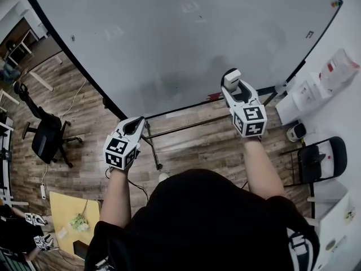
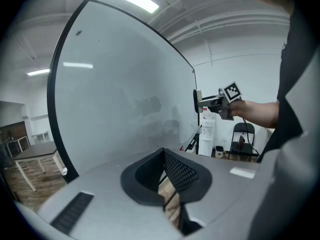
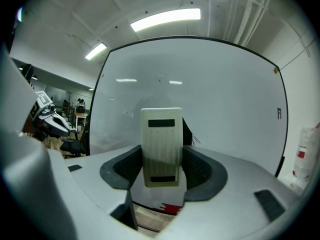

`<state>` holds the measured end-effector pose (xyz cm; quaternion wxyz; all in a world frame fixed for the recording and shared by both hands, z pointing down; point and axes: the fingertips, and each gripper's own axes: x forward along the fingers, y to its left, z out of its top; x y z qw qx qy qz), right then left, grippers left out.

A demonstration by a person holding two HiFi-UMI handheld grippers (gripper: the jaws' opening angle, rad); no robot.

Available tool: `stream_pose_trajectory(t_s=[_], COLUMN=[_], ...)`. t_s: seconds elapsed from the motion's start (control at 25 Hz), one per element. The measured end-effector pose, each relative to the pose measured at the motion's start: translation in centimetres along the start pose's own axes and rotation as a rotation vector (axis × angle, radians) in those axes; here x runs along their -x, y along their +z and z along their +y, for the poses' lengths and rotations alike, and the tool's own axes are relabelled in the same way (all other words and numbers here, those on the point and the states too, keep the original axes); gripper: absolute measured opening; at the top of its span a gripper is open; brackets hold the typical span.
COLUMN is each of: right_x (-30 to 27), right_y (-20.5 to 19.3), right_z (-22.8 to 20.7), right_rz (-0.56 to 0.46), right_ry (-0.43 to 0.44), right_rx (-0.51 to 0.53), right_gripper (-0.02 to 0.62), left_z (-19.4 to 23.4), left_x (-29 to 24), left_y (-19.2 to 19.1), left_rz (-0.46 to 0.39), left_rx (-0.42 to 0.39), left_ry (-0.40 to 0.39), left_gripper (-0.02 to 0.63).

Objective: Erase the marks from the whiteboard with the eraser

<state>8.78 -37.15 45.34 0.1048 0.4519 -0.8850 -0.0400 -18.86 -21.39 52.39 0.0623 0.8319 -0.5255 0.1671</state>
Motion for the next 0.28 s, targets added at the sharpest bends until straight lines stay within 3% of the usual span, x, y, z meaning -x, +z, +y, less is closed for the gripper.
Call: stream_pose_trajectory(t_s=[0.28], right_x=[-0.46], right_y=[-0.9], right_z=[0.17], right_rz=[0.02], right_ry=[0.028], right_rx=[-0.051], right_gripper=[0.241], left_z=[-0.34], left_x=[-0.06], left_y=[0.45], left_rz=[-0.003], left_rx=[-0.016], left_ry=[0.012], left_gripper=[0.011])
